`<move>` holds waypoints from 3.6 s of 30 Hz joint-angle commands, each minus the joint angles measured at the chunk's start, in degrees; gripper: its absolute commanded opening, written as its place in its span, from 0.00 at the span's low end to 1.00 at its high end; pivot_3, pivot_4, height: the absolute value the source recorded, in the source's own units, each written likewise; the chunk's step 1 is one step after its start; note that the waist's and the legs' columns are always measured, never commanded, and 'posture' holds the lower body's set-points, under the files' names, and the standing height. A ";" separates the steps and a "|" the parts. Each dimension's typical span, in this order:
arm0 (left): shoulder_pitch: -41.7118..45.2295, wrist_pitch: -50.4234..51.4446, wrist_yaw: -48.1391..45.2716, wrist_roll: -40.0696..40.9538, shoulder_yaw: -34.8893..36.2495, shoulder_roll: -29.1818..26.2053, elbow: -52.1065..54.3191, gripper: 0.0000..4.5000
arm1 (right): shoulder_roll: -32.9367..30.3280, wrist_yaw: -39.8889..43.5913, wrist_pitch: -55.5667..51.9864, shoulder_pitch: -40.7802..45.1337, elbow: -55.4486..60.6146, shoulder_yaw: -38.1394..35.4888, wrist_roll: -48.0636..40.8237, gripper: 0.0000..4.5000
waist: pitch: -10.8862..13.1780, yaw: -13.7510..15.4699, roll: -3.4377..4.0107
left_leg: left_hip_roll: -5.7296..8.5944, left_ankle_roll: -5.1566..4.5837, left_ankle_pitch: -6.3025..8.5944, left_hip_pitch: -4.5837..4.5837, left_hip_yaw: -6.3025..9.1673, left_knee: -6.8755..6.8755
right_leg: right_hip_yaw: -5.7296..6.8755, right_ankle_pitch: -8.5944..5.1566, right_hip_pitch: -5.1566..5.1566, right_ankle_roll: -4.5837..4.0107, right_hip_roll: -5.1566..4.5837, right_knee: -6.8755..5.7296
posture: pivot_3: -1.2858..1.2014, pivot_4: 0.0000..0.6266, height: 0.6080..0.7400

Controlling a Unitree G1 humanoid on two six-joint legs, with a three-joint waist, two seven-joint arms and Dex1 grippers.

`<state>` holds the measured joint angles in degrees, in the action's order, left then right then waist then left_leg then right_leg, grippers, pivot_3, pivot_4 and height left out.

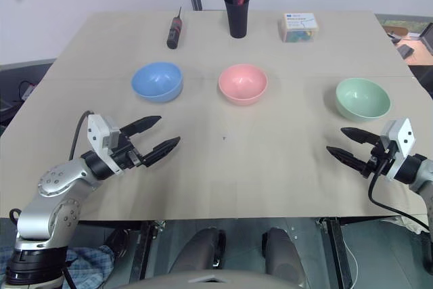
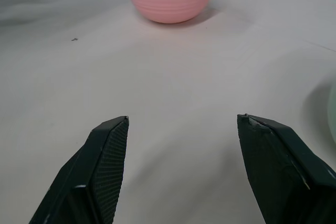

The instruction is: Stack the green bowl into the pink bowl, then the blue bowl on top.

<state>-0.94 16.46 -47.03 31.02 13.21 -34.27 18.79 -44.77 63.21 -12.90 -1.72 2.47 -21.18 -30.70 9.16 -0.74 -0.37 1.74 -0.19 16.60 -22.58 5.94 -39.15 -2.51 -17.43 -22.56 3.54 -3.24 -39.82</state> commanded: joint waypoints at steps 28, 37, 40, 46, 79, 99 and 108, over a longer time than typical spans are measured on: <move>1.39 -0.89 -0.02 1.69 0.76 0.66 1.90 0.98 | 0.03 -0.08 2.11 0.44 1.64 0.24 0.48 0.77 | 0.00 -0.01 0.00 | 0.00 0.00 0.00 0.00 0.00 0.00 | 0.01 0.00 0.00 0.00 0.00 0.00 | 0.52 0.24 1.00; 1.14 -1.18 -0.58 6.42 2.53 2.29 3.71 0.98 | -1.20 -0.60 1.15 6.93 1.31 5.56 3.31 0.77 | 0.00 -0.12 0.00 | 0.00 0.00 0.00 0.01 -0.01 0.00 | -0.01 0.00 0.00 0.00 0.00 0.00 | 0.52 0.24 1.00; 1.46 -2.33 -0.23 8.12 3.90 3.27 3.95 0.98 | -0.80 -0.24 3.00 13.08 -1.94 10.32 7.18 0.77 | 0.00 -0.11 0.00 | -0.01 0.01 0.00 0.03 -0.01 0.00 | 0.01 0.00 0.00 0.00 0.01 -0.02 | 0.52 0.24 1.00; -1.55 -4.99 -2.97 12.86 6.30 5.13 6.94 0.98 | 6.01 0.35 8.38 33.41 -12.51 21.95 15.44 0.77 | 0.04 -1.30 0.01 | -0.03 0.22 -0.12 0.08 -0.10 0.01 | -0.06 0.01 0.00 -0.01 0.02 0.00 | 0.52 0.24 1.00; -10.22 -10.26 2.78 10.68 9.17 6.61 11.79 1.00 | 32.97 -7.89 23.41 73.19 -66.76 39.77 42.42 0.31 | 0.09 -1.85 0.08 | -0.01 0.29 -0.15 0.00 -0.10 0.27 | -0.09 0.00 -0.25 -0.03 0.00 0.05 | 0.52 0.24 1.00; -4.42 -8.71 1.28 10.66 5.90 5.14 8.27 1.00 | 15.12 12.76 6.08 46.36 -7.55 41.03 36.38 0.02 | 0.10 -1.61 0.09 | -0.02 0.29 -0.15 -0.17 -0.04 0.30 | -0.04 0.00 -0.36 -0.02 -0.23 0.10 | 0.52 0.24 1.00; -0.65 -7.61 -0.68 10.83 4.28 4.09 5.42 1.00 | 13.29 8.59 -5.25 42.56 3.22 40.24 33.87 0.30 | 0.10 -1.44 0.08 | 0.02 0.29 -0.15 -0.11 -0.02 0.29 | 0.01 0.00 -0.31 -0.02 -0.28 0.05 | 0.52 0.24 1.00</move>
<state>-2.12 9.18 -47.22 41.72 17.39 -29.47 23.65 -30.93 72.68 -17.71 40.85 3.88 20.67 3.94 9.27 -2.18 -0.30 1.79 0.10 16.45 -22.70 5.93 -38.85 -2.50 -17.43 -22.87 3.51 -3.56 -39.75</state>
